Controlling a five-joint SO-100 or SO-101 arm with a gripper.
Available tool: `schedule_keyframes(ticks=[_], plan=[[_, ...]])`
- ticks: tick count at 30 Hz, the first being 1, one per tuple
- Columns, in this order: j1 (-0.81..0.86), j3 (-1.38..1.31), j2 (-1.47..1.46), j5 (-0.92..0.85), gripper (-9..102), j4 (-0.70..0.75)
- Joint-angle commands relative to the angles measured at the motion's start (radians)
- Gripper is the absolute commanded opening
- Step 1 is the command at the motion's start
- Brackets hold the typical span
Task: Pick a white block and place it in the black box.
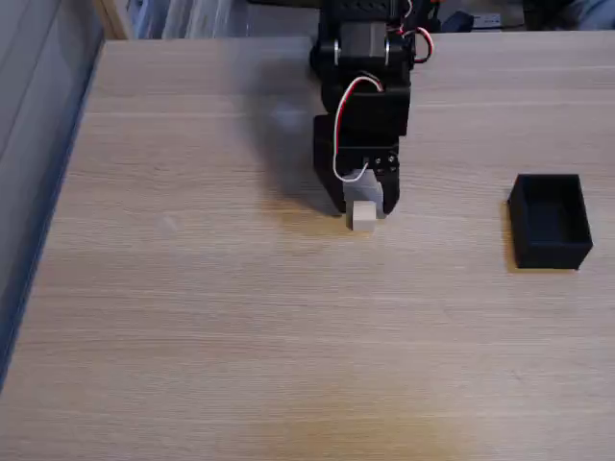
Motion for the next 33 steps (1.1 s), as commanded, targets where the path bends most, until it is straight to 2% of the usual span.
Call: schedule_keyframes(ticks=[1, 6, 13, 24, 33], plan=[[0.002, -0.057, -0.018, 0.008, 24, -0.008], [0.003, -0.078, -0.044, 0.000, 21, -0.008], [-0.003, -0.074, -0.046, 0.018, 0, 0.006], [-0.035, -0.017, 0.114, -0.011, 0, 0.031], [-0.262, -0.003, 0.388, 0.054, 0, 0.224]])
